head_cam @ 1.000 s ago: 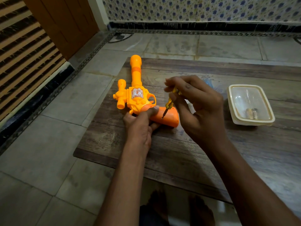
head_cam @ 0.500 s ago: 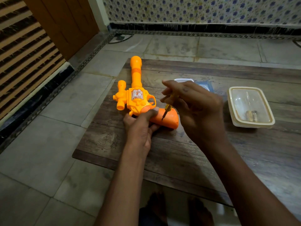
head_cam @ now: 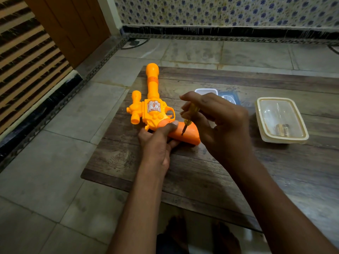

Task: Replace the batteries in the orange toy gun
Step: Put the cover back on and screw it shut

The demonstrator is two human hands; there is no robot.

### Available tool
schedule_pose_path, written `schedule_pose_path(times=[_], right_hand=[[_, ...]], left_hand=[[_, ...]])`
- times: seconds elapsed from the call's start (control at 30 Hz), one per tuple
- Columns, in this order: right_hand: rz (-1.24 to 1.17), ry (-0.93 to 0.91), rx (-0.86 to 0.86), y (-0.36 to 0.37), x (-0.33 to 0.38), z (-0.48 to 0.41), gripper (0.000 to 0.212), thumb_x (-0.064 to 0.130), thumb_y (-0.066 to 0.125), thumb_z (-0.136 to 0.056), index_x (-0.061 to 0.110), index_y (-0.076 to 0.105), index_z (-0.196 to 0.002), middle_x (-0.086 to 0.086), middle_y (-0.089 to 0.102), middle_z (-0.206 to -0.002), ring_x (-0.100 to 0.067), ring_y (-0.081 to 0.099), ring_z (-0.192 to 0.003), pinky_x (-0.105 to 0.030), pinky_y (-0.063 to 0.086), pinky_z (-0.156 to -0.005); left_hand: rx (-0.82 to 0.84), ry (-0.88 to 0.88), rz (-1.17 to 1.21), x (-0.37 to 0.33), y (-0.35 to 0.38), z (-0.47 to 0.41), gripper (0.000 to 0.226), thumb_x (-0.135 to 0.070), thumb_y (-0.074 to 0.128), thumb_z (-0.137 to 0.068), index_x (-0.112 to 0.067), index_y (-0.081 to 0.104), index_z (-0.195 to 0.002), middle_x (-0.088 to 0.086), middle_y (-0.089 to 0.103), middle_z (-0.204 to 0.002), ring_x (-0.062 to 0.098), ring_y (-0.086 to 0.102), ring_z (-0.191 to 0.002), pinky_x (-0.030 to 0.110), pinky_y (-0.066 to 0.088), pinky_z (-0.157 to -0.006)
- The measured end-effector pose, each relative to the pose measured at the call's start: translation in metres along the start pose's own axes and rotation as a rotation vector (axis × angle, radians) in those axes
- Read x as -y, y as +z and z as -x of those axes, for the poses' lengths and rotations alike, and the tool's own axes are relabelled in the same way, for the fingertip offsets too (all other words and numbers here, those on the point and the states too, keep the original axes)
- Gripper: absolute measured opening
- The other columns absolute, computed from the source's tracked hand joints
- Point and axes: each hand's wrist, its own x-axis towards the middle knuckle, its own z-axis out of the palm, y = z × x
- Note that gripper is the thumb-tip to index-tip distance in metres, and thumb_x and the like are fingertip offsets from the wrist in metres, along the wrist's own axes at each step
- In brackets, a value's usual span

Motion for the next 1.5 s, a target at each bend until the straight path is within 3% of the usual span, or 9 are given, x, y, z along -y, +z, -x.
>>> schedule_pose_path(times=[0.13, 0.3, 0.37, 0.63, 0.7, 0.8, 1.1, 1.3, 1.5], right_hand=[[0.070, 0.006, -0.056, 0.0024, -0.0015, -0.0006, 0.030, 0.020, 0.081, -0.086, 0.003, 0.075, -0.109, -0.012, 0.063, -0.085, -0.022, 0.065, -0.073, -0.040, 0.054, -0.066], [-0.028, -0.009, -0.010, 0.0016, 0.0002, 0.0009, 0.028, -0.003, 0.068, -0.090, -0.003, 0.070, -0.117, -0.011, 0.071, -0.108, -0.017, 0.070, -0.099, -0.036, 0.058, -0.082], [-0.061, 0.007, 0.011, 0.0018, -0.0003, 0.0003, 0.034, -0.011, 0.065, -0.087, -0.004, 0.068, -0.120, -0.010, 0.072, -0.108, -0.016, 0.072, -0.099, -0.035, 0.059, -0.082], [0.017, 0.014, -0.046, 0.0003, -0.0051, -0.0006, 0.029, 0.018, 0.077, -0.090, 0.003, 0.074, -0.115, -0.012, 0.064, -0.090, -0.025, 0.067, -0.080, -0.041, 0.057, -0.068], [-0.065, 0.013, -0.018, -0.0022, -0.0048, 0.0004, 0.023, 0.010, 0.070, -0.093, 0.001, 0.073, -0.114, -0.011, 0.070, -0.099, -0.023, 0.070, -0.092, -0.043, 0.058, -0.075], [-0.214, 0.058, 0.041, -0.0031, -0.0046, 0.0000, 0.034, -0.009, 0.058, -0.088, -0.002, 0.070, -0.119, -0.011, 0.073, -0.113, -0.020, 0.072, -0.108, -0.046, 0.060, -0.084], [-0.001, 0.055, -0.035, 0.0001, -0.0064, -0.0018, 0.032, 0.022, 0.081, -0.087, 0.003, 0.074, -0.112, -0.010, 0.067, -0.089, -0.021, 0.066, -0.076, -0.038, 0.059, -0.067], [-0.119, 0.050, 0.000, -0.0018, -0.0062, -0.0001, 0.026, 0.003, 0.065, -0.093, -0.003, 0.069, -0.118, -0.009, 0.073, -0.109, -0.018, 0.073, -0.101, -0.042, 0.060, -0.082], [-0.021, 0.043, -0.043, -0.0008, -0.0082, -0.0020, 0.030, 0.013, 0.076, -0.090, 0.000, 0.072, -0.118, -0.011, 0.075, -0.097, -0.020, 0.074, -0.090, -0.039, 0.061, -0.074]], left_hand=[[0.019, -0.004, -0.001, -0.0002, -0.0011, 0.0009, 0.073, 0.002, 0.080, -0.068, -0.003, 0.055, -0.137, 0.021, 0.069, -0.126, 0.041, 0.068, -0.116, 0.054, 0.063, -0.070], [-0.003, -0.016, 0.008, 0.0008, 0.0002, -0.0004, 0.064, 0.010, 0.077, -0.076, -0.002, 0.055, -0.135, 0.024, 0.068, -0.126, 0.042, 0.068, -0.115, 0.051, 0.063, -0.068], [-0.011, -0.025, 0.007, 0.0007, 0.0004, -0.0003, 0.067, 0.007, 0.080, -0.073, -0.004, 0.055, -0.135, 0.023, 0.069, -0.126, 0.041, 0.068, -0.115, 0.053, 0.063, -0.069], [-0.002, -0.023, 0.011, -0.0009, 0.0011, -0.0002, 0.064, 0.010, 0.076, -0.078, -0.004, 0.054, -0.137, 0.023, 0.068, -0.126, 0.040, 0.068, -0.114, 0.054, 0.063, -0.070], [0.005, -0.016, 0.013, -0.0003, 0.0014, 0.0000, 0.064, 0.011, 0.076, -0.078, -0.004, 0.054, -0.136, 0.024, 0.068, -0.126, 0.041, 0.068, -0.115, 0.052, 0.063, -0.068], [-0.023, -0.024, 0.007, 0.0004, 0.0015, -0.0009, 0.064, 0.010, 0.077, -0.077, -0.005, 0.055, -0.135, 0.023, 0.068, -0.126, 0.040, 0.068, -0.114, 0.054, 0.063, -0.070], [-0.006, -0.015, 0.004, 0.0004, 0.0013, -0.0018, 0.067, 0.010, 0.077, -0.078, -0.006, 0.054, -0.139, 0.022, 0.068, -0.128, 0.040, 0.068, -0.115, 0.053, 0.063, -0.069], [-0.025, -0.017, 0.000, 0.0006, 0.0018, -0.0022, 0.065, 0.008, 0.079, -0.076, -0.005, 0.055, -0.135, 0.023, 0.068, -0.126, 0.040, 0.069, -0.114, 0.050, 0.063, -0.067], [-0.016, -0.028, -0.002, 0.0008, 0.0019, -0.0022, 0.064, 0.009, 0.078, -0.077, -0.005, 0.056, -0.136, 0.021, 0.069, -0.126, 0.039, 0.069, -0.115, 0.055, 0.063, -0.071]])
